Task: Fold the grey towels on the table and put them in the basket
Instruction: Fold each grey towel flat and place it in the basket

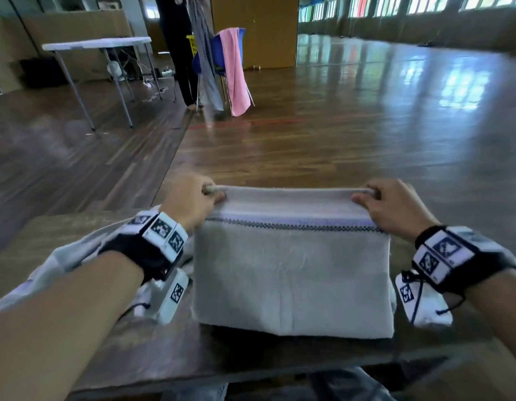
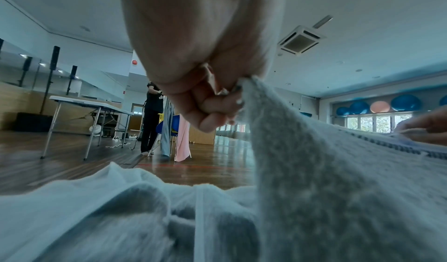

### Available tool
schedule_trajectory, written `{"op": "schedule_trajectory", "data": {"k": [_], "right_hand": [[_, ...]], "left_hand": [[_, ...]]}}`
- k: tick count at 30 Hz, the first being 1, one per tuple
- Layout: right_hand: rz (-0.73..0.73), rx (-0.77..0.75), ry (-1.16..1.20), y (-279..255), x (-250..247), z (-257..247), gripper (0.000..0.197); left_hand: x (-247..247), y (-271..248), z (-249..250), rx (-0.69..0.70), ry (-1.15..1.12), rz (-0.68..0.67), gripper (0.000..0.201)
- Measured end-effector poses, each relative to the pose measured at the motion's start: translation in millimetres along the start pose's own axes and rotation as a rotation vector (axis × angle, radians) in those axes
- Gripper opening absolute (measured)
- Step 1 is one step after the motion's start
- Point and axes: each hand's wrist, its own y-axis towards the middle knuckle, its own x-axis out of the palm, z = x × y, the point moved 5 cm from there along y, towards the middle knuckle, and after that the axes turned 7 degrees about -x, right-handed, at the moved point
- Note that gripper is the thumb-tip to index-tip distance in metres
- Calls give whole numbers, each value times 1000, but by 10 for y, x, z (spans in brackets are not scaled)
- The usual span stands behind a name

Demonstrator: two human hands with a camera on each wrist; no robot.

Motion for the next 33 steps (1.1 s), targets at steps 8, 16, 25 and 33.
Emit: {"op": "schedule_trajectory", "data": {"k": [8, 16, 25, 33], "right_hand": [[-242, 28, -153, 740, 863, 412, 25], [-328, -26, -226, 640, 1093, 396, 29], [45, -104, -14, 273, 200, -55, 24], [159, -162, 221, -631, -441, -612, 18]], "left_hand": [[1085, 723, -416, -95, 194, -233, 37], [1215, 627, -452, 22, 209, -297, 20], [292, 125, -186, 109, -61, 38, 18], [-500, -864, -70, 100, -55, -3, 11]]}}
